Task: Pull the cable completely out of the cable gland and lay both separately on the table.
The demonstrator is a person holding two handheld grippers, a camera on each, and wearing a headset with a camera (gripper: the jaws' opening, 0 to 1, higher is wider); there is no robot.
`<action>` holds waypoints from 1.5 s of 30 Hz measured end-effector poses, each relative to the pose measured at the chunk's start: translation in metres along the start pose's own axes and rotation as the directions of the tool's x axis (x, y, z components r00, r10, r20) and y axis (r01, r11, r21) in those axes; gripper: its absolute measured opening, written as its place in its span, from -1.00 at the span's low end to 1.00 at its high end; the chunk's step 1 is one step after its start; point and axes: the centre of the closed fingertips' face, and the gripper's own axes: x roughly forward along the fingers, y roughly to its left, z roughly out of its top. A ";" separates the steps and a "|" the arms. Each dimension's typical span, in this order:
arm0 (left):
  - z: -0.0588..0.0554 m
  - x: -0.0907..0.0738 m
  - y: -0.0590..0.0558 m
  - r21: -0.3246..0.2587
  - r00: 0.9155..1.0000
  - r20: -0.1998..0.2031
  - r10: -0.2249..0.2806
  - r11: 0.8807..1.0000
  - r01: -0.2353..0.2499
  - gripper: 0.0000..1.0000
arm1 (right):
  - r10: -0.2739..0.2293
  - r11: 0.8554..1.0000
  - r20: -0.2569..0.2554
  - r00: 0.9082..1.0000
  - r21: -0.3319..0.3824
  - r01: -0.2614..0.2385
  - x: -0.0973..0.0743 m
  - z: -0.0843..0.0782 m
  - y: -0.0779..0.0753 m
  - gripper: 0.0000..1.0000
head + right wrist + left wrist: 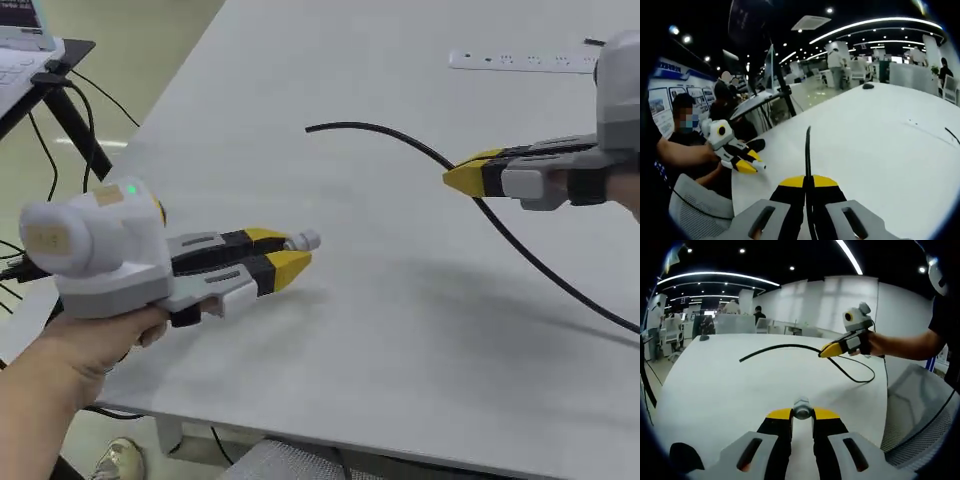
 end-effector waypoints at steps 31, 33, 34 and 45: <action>-0.028 0.024 0.082 -0.002 0.951 -0.035 0.308 0.951 -0.308 -0.72 | -0.143 0.984 -0.147 0.979 -0.130 0.124 0.102 -0.036 -0.012 -1.00; -0.027 0.025 0.084 -0.007 0.947 -0.038 0.319 0.948 -0.320 -0.71 | -0.157 0.979 -0.163 0.974 -0.156 0.132 0.103 -0.039 -0.012 -1.00; -0.027 0.026 0.085 0.004 0.944 -0.036 0.328 0.945 -0.328 -0.70 | -0.173 0.973 -0.168 0.971 -0.179 0.142 0.103 -0.040 -0.014 -1.00; -0.026 0.025 0.082 0.049 0.936 -0.116 0.333 0.943 -0.330 0.00 | -0.218 0.954 -0.190 0.957 -0.247 0.168 0.095 -0.048 -0.015 -0.59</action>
